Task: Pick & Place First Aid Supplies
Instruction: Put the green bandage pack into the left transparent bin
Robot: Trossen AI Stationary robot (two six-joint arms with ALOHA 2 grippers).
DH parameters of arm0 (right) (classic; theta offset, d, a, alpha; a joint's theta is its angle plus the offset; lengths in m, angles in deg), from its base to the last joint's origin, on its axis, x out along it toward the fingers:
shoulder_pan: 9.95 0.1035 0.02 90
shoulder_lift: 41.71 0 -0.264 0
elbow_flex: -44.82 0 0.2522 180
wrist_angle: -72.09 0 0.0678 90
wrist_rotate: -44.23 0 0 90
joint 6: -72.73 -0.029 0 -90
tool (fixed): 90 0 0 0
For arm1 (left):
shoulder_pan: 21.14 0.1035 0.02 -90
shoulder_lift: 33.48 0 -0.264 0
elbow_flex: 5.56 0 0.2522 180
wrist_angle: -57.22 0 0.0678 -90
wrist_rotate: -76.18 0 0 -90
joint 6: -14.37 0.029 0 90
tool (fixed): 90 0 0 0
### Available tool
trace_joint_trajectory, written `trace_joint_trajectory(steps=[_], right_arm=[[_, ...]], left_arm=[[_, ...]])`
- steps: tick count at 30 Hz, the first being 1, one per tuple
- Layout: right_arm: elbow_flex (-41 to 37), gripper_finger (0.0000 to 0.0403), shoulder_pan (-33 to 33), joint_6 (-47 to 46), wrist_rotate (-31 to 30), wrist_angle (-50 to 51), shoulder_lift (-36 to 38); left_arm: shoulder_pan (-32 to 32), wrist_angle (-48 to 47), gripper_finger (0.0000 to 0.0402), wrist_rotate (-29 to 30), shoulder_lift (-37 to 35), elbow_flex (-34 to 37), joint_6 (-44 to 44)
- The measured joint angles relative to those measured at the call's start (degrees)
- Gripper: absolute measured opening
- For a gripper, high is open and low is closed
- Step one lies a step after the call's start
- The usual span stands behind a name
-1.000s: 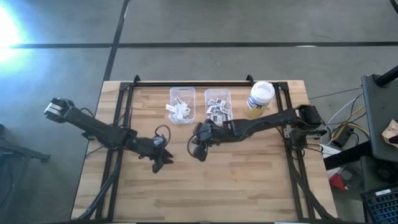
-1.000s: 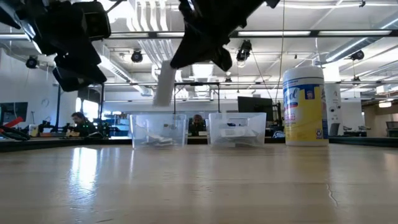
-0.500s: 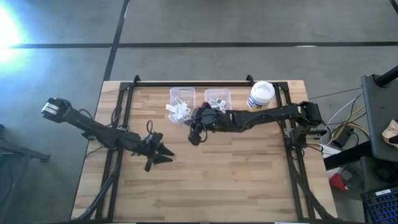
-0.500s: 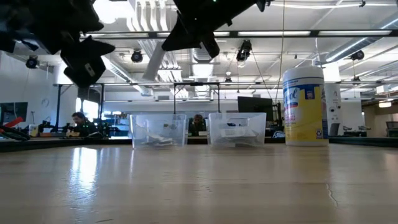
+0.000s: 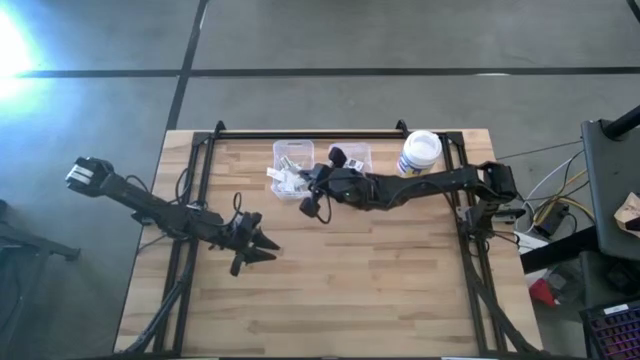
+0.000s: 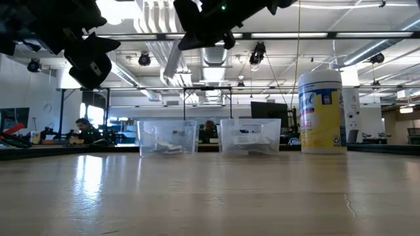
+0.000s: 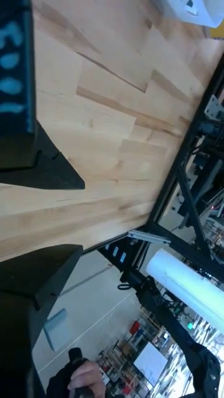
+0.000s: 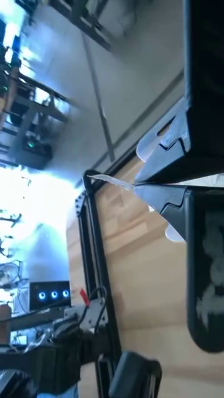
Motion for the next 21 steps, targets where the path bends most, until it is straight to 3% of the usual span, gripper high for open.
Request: trace_joint_trajectory(steps=[7,12,21], right_arm=[[-3.5,0.0008,-1.7,1.7,-2.3,-3.6,-0.6],[-4.0,0.0008,-4.8,-5.7,-1.7,-3.5,-3.0],[-3.8,0.0008,-8.9,-20.5,9.2,-3.8,-6.7]], left_arm=[[0.0,0.0,0.0149,0.0,0.0,0.0,0.1],[0.0,0.0,0.0149,0.0,0.0,0.0,-0.3],[0.0,0.0,0.0149,-0.2,0.0,0.0,-0.7]])
